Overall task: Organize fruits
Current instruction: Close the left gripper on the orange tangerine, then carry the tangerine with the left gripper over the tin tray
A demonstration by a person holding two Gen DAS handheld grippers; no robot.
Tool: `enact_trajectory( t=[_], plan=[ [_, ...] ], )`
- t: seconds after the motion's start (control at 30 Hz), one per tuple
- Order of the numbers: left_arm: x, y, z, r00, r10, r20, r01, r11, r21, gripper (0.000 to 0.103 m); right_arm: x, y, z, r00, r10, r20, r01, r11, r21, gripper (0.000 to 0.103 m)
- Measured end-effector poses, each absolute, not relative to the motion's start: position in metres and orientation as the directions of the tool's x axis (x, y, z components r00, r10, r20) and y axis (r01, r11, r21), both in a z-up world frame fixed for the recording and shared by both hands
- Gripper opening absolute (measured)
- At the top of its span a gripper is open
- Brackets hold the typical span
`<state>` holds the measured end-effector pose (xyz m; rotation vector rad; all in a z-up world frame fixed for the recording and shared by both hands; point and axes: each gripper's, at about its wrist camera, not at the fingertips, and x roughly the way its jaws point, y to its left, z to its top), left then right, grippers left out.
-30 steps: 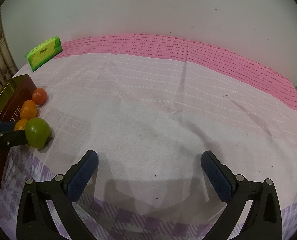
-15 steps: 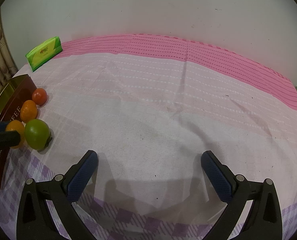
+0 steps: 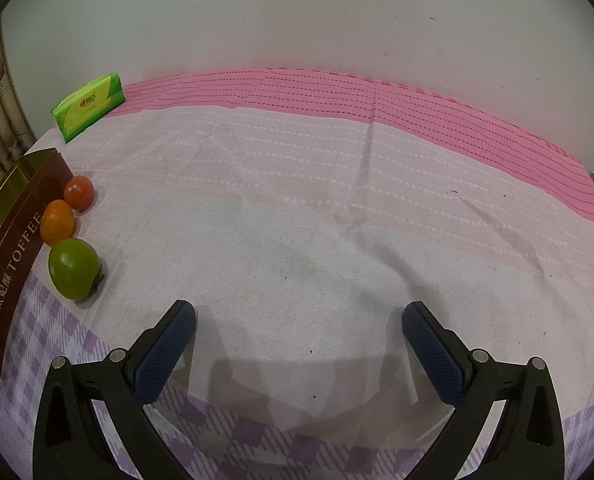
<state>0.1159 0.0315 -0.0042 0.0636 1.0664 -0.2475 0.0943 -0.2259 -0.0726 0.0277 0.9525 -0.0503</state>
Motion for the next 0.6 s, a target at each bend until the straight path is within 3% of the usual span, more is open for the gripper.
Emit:
enact_trajectory(
  t=[0.6],
  plan=[
    [0.117,0.128,-0.034,0.431,-0.087,-0.898,0.059,0.996,-0.069,0.030,0.095,-0.226,-0.073,0.578,-0.033,-0.815,0.058,0.998,0.001,0.103]
  ],
)
